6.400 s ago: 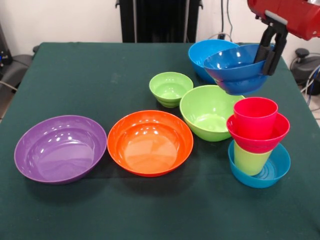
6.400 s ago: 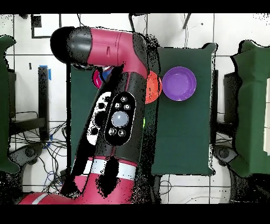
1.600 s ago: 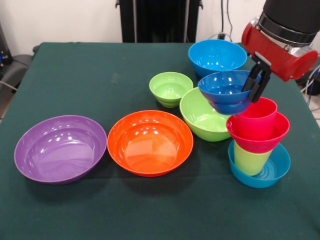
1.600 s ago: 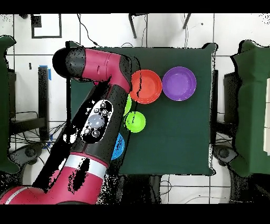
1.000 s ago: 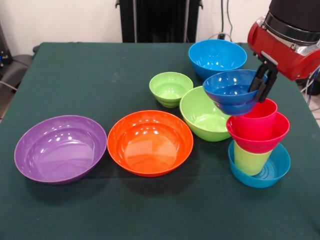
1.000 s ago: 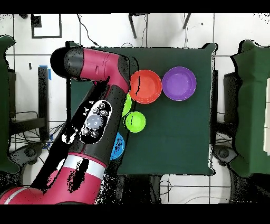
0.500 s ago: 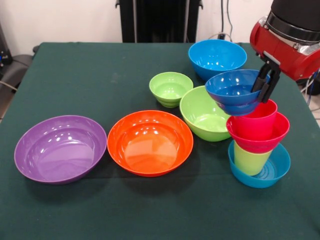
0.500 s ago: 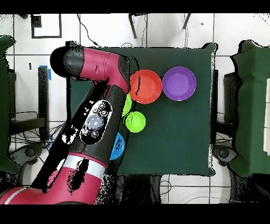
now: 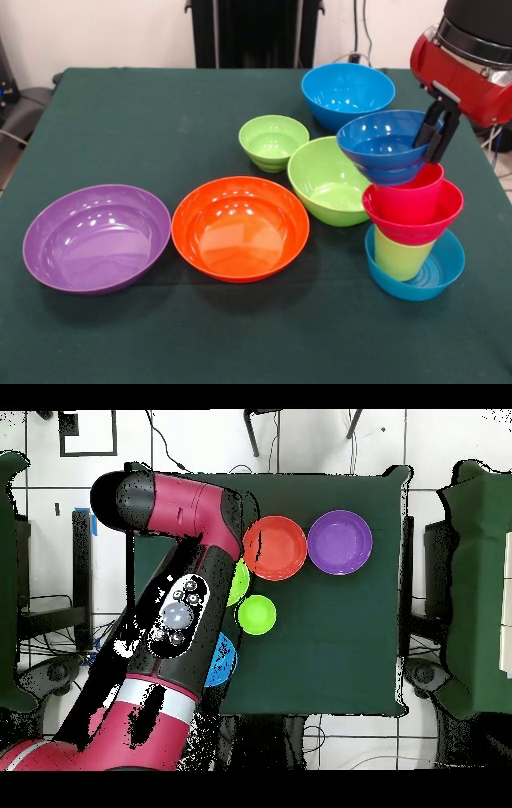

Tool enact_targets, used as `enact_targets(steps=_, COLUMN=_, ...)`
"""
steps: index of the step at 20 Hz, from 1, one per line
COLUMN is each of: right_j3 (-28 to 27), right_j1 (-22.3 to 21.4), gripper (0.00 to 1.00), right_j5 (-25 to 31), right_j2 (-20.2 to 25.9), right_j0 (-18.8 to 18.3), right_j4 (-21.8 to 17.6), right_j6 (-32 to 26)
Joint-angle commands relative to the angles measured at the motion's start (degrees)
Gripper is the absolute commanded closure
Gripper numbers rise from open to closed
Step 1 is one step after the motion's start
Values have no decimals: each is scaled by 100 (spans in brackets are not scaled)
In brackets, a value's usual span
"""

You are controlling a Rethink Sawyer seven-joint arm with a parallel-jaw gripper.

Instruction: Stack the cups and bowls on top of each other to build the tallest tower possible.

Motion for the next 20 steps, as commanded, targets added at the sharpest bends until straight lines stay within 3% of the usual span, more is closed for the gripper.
enact_targets(steps=1, right_j3=146, right_j1=-72, gripper=100, right_j5=509, right_j2=458, right_j0=77, right_j4=58, right_j6=1113)
enact_targets(steps=20, right_j3=264, right_j1=-42, gripper=100, right_j5=381, right_j2=446, right_j0=204, right_j4=79, right_j6=1177)
